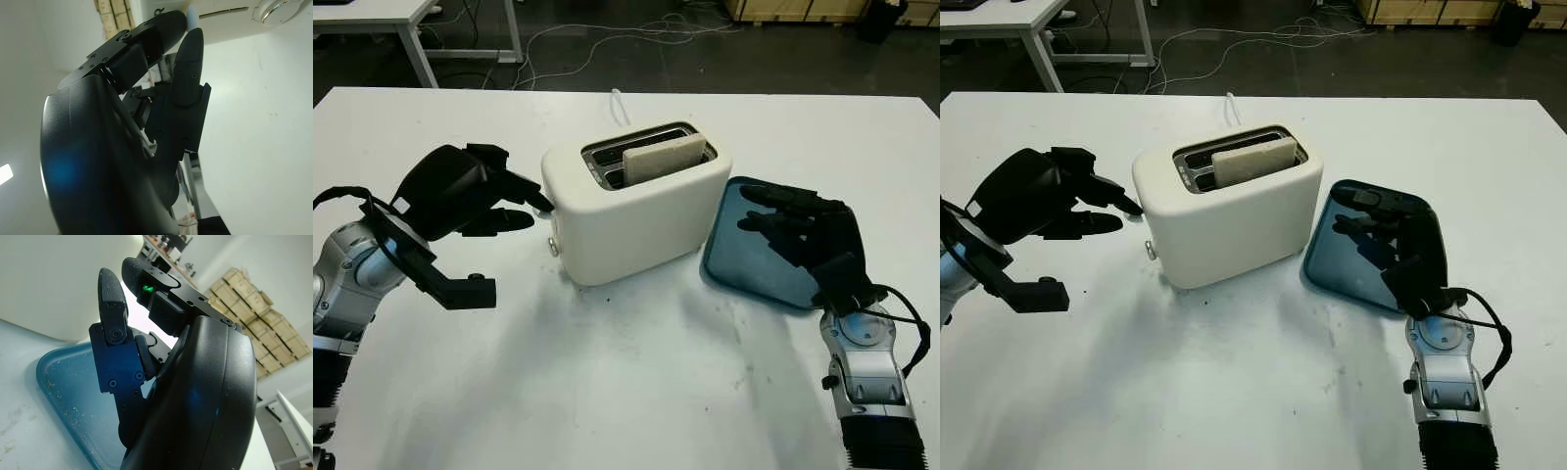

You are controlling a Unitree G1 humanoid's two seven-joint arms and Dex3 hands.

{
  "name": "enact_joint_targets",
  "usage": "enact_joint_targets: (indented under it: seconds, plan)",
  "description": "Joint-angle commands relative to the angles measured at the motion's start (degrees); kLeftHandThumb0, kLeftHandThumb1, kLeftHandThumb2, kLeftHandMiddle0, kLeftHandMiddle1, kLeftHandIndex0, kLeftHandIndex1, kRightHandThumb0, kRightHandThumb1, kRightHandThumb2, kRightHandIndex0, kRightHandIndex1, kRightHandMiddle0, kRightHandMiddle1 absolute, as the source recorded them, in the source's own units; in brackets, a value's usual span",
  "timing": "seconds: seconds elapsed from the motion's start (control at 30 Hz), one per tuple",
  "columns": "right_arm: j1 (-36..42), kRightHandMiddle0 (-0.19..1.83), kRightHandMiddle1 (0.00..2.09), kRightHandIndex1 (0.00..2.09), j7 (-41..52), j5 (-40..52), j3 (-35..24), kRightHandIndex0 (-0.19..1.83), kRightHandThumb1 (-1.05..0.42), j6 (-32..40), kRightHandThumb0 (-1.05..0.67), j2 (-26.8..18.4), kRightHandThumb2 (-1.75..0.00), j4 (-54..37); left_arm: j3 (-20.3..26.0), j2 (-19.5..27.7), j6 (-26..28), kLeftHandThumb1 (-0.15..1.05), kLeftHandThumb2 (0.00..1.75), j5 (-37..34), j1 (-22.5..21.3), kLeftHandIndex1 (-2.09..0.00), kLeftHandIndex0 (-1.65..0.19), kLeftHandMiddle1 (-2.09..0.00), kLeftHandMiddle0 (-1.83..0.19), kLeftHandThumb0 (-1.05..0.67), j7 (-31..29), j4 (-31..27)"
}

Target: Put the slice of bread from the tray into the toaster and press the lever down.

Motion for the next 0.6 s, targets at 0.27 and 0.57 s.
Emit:
enact_joint_targets:
  seconds: [0.27, 0.57]
  plan:
    - [0.8, 1.04, 0.0, 0.47, 1.6, 0.6, 0.6, 0.99, -0.92, 0.3, -0.44, -0.1, -0.15, -0.6, -0.9, 0.0, -0.8, 0.92, 0.27, 2.0, -2.0, -0.35, -0.96, -1.38, -0.63, -0.3, 0.8, 2.4]
    - [1.5, 1.04, 0.0, 0.43, 2.4, 1.1, 0.7, 1.01, -0.92, 0.5, -0.42, 0.1, -0.14, -0.9, -0.9, -0.4, -1.3, 0.92, 0.25, 4.0, -3.3, -0.38, -0.92, -1.37, -0.65, -0.27, 4.0, 4.7]
